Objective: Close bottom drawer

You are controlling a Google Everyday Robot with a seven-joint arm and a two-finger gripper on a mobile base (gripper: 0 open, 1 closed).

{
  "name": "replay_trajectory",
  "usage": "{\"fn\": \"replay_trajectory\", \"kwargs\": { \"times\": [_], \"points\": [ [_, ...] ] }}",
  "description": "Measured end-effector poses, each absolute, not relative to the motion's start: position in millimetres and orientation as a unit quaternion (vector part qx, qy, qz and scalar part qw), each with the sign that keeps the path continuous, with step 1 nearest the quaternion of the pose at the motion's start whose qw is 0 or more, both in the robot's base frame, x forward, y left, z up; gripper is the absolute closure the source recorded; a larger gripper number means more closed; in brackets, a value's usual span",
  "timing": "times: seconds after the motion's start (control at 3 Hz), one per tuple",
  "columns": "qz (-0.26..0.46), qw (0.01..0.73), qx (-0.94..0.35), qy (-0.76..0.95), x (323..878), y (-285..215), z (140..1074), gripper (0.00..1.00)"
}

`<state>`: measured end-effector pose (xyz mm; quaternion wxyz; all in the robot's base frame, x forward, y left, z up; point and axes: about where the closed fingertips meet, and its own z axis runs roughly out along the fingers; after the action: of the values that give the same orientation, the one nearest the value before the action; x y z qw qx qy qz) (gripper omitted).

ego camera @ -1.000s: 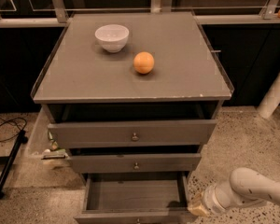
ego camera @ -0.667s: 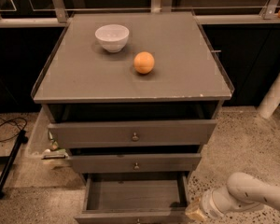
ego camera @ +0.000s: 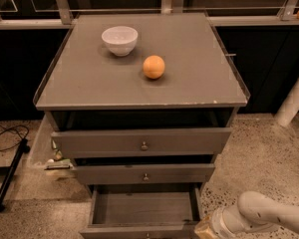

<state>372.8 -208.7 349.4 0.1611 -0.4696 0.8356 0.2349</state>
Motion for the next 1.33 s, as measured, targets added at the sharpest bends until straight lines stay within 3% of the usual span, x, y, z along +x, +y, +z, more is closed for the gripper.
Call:
{"fn": "replay_trajectory", "kwargs": {
  "times": [0.67,1.33],
  "points": [
    [0.202,0.216,-0.532,0.793,398.2,-183.7,309.5,1.0],
    [0.172,0.249,-0.533,0.79,434.9,-213.7,304.9,1.0]
  ]
}}
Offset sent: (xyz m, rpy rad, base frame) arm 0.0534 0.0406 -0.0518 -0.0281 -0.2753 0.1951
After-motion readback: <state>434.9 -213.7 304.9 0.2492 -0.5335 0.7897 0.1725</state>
